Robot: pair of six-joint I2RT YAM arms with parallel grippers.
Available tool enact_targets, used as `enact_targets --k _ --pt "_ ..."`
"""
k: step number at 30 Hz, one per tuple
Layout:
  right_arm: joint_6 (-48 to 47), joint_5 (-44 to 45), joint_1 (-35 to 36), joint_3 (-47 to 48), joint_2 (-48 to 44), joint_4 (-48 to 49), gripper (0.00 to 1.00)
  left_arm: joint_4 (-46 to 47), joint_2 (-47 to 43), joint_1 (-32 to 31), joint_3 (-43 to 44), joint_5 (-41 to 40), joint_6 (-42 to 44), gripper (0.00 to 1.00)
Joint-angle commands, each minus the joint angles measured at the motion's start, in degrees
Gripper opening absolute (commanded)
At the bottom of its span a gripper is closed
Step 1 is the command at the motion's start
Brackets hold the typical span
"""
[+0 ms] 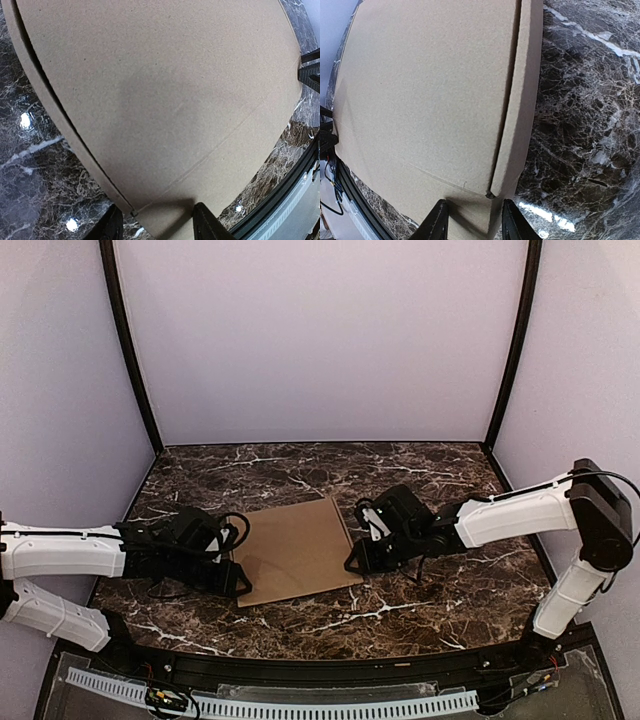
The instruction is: Fold the paper box
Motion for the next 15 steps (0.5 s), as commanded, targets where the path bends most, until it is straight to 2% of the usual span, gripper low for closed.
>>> enact_targets --k 1,8,15 --pt "-0.66 1.12 0.47 0.59 1.34 -0.95 0.36 -2.21 -0.43 0.25 1.0 -0.65 0.92 0.47" --pt "-0.67 1.07 0.47 0.66 1.41 -0.95 0.35 -2.69 -0.19 0.26 1.59 -0.63 1.31 0.47" --pt "-0.68 1.24 0.47 0.66 1.33 -0.95 0.35 -10.19 -0.2 0.22 6.65 -6.86 4.78 0.52"
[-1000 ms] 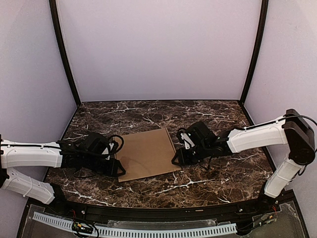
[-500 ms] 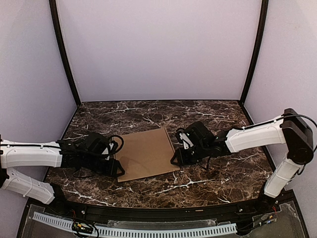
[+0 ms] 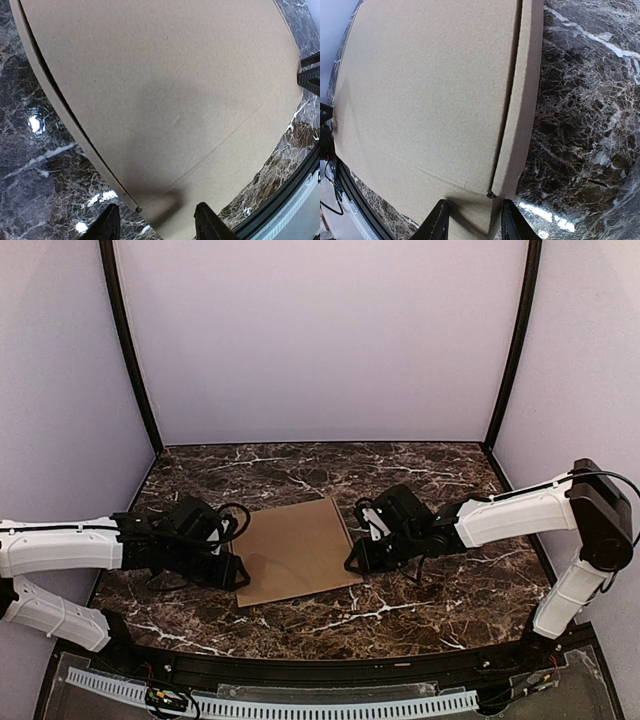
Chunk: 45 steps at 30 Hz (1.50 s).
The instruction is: Fold the paper box
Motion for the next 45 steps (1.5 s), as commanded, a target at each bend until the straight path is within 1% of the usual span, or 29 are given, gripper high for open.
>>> enact_targets --k 1,5,10,15,20,28,35,40,45 --pt "-0.57 1.24 0.47 0.55 1.3 -0.93 0.35 -7.15 -0.2 0.27 4.27 -5.25 3.46 0.53" --pt "-0.55 1.17 0.45 0.59 1.39 -0.92 0.35 -9.68 0.3 0.26 7.62 -8.74 5.93 0.57" --pt "-0.6 1.16 0.47 0.68 1.3 -0.88 0.35 -10.64 3.91 0.29 13.3 -12.41 9.55 0.58" --pt "-0.58 1.05 0.46 0.83 1.47 -0.84 0.34 -10.73 10.6 0.6 20.21 -15.18 13.2 0.54" --pt "-0.57 1.07 0.47 0.76 1.39 -0.77 0.34 -9.64 15.97 0.97 23.49 -14.95 14.95 0.48" --pt "-0.56 1.08 0.46 0.55 1.45 -0.66 0.34 -6.81 20.57 1.03 22.79 -13.33 14.89 0.44" --pt "-0.48 1.26 0.42 0.52 1.99 -0.4 0.34 -5.32 21.9 1.07 21.11 -11.74 14.35 0.41" --pt "-0.39 1.82 0.47 0.32 2.59 -0.33 0.31 -4.62 22.69 1.07 20.45 -10.79 14.14 0.4" --pt "-0.32 2.11 0.46 0.24 3.14 -0.21 0.25 -4.0 23.15 1.08 19.63 -9.82 13.95 0.39"
